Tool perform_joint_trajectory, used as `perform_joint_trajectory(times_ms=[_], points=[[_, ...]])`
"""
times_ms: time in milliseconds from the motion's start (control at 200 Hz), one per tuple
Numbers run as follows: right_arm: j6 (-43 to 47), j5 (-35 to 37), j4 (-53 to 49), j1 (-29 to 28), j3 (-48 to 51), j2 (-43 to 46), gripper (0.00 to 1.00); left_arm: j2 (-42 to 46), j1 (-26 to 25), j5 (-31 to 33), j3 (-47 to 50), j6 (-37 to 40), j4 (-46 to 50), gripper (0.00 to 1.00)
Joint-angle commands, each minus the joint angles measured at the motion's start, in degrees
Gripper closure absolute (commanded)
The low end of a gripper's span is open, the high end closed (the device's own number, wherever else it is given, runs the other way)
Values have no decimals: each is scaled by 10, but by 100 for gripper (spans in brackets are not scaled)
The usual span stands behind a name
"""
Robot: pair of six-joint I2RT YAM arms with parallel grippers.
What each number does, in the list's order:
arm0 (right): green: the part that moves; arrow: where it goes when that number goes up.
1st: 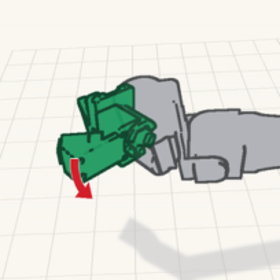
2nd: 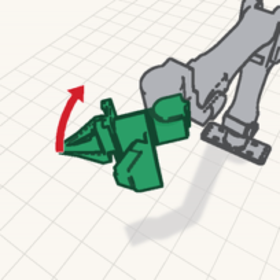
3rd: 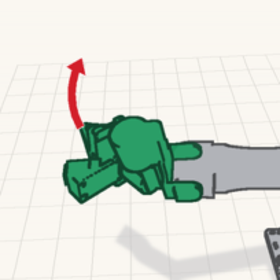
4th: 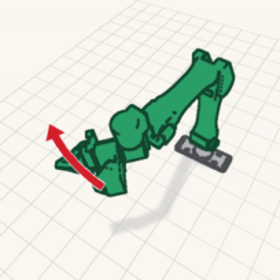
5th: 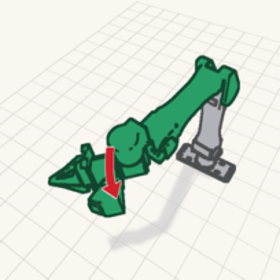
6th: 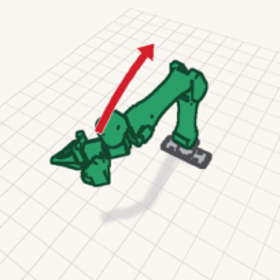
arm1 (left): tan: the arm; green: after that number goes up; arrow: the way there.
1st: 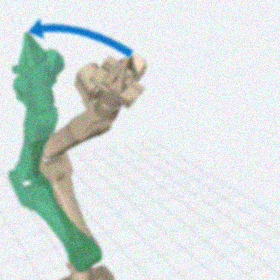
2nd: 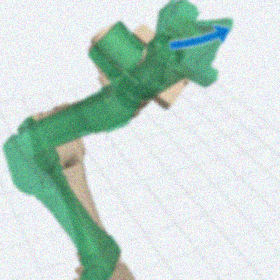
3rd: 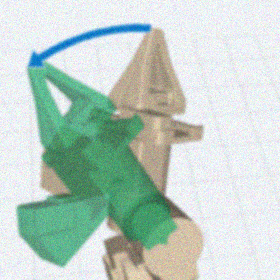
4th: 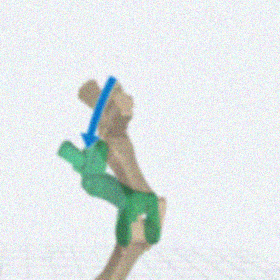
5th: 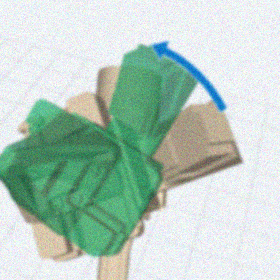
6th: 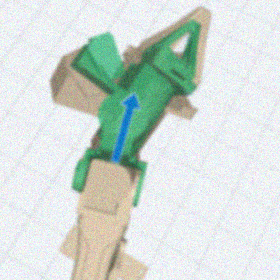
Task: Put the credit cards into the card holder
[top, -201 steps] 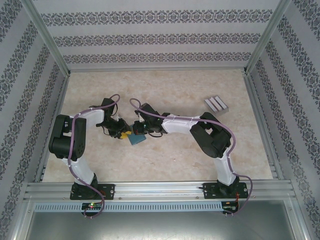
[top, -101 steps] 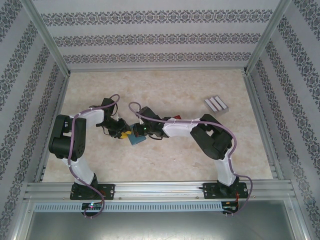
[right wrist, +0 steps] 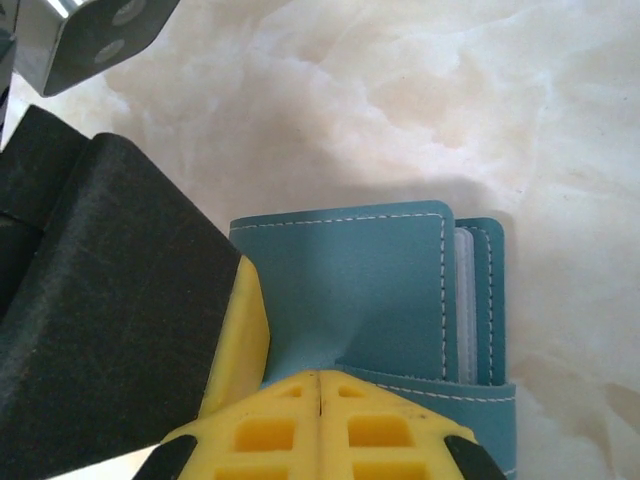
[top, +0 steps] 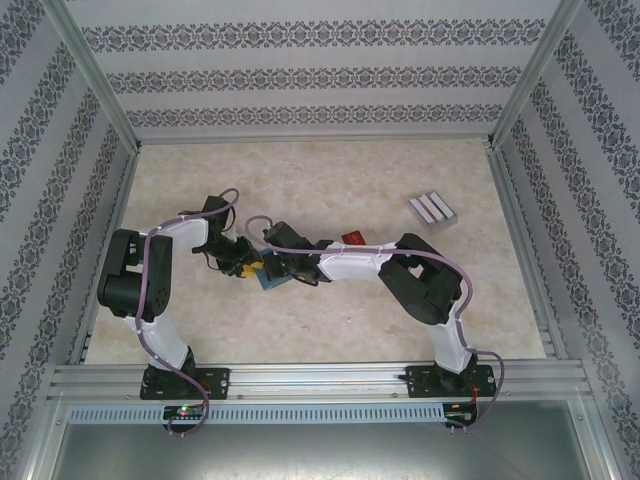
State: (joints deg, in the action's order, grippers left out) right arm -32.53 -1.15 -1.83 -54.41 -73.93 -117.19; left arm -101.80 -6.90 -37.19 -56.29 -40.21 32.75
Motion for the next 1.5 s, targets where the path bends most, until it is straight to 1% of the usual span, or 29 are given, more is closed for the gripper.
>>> perform_joint_trajectory(times_ms=[0, 110, 165, 290, 395, 440, 555, 640, 689, 769, 819, 829, 844, 849, 864, 894, 904, 914, 919, 934, 994, 1109, 1164, 1224, 1284, 1329, 1419, 1464, 1494], points=[[46, -46, -205, -10, 17, -79, 100, -53, -2, 78, 24, -17, -9, 77], [44, -68, -208, 1, 7, -100, 100, -52, -3, 78, 21, -17, -6, 77], [39, -79, -192, 12, 12, -92, 100, -47, -3, 80, 16, -14, -2, 77], [30, -90, -129, 34, 44, -12, 100, -11, -2, 101, 0, -6, 16, 77], [40, -105, -97, 46, 42, 55, 82, 26, 3, 121, -28, 3, 46, 76], [39, -111, -80, 52, 43, 83, 77, 42, 8, 127, -42, 4, 58, 76], [39, -104, -56, 66, 49, 161, 70, 96, 16, 127, -70, 4, 75, 74], [53, -65, -43, 75, 72, 234, 65, 141, 18, 135, -91, 14, 84, 69], [64, -33, -36, 81, 95, 282, 60, 168, 18, 143, -100, 24, 87, 64], [91, 30, -33, 91, 137, 369, 47, 222, 18, 161, -104, 39, 84, 54], [110, 80, -43, 98, 158, 421, 34, 265, 18, 181, -99, 51, 73, 50], [114, 90, -46, 100, 161, 433, 29, 275, 18, 186, -97, 53, 70, 49], [120, 102, -49, 101, 168, 448, 10, 288, 18, 193, -93, 59, 65, 47], [122, 105, -51, 101, 170, 453, 6, 293, 18, 197, -93, 61, 64, 47], [127, 114, -55, 105, 174, 469, 2, 308, 17, 207, -88, 71, 59, 45], [140, 126, -64, 111, 183, 498, 2, 339, 9, 229, -77, 97, 45, 40], [146, 129, -65, 114, 186, 508, 2, 350, 4, 236, -72, 106, 37, 29], [150, 132, -67, 115, 189, 517, 2, 362, 1, 242, -67, 111, 24, 11], [153, 134, -68, 116, 191, 521, 2, 368, 0, 245, -63, 122, 24, 5], [160, 139, -71, 119, 196, 537, 2, 384, -4, 253, -53, 139, 12, 0], [192, 165, -71, 127, 223, 595, 2, 458, -19, 296, -6, 180, -41, 0], [246, 244, -54, 142, 298, 702, 2, 581, -22, 386, 97, 224, -123, 0], [255, 292, -53, 153, 338, 748, 2, 617, -22, 419, 141, 250, -149, 0], [261, 331, -44, 170, 381, 796, 2, 632, -24, 451, 167, 258, -146, 0], [275, 326, -35, 195, 426, 843, 2, 631, -24, 469, 193, 267, -145, 0], [295, 319, -18, 218, 463, 871, 2, 628, -24, 466, 217, 274, -160, 0], [314, 311, 15, 262, 537, 905, 2, 612, -24, 448, 276, 315, -235, 0], [332, 284, 50, 290, 595, 907, 2, 589, -24, 460, 296, 329, -263, 0], [341, 259, 98, 310, 628, 902, 2, 572, -24, 478, 300, 327, -271, 0]])
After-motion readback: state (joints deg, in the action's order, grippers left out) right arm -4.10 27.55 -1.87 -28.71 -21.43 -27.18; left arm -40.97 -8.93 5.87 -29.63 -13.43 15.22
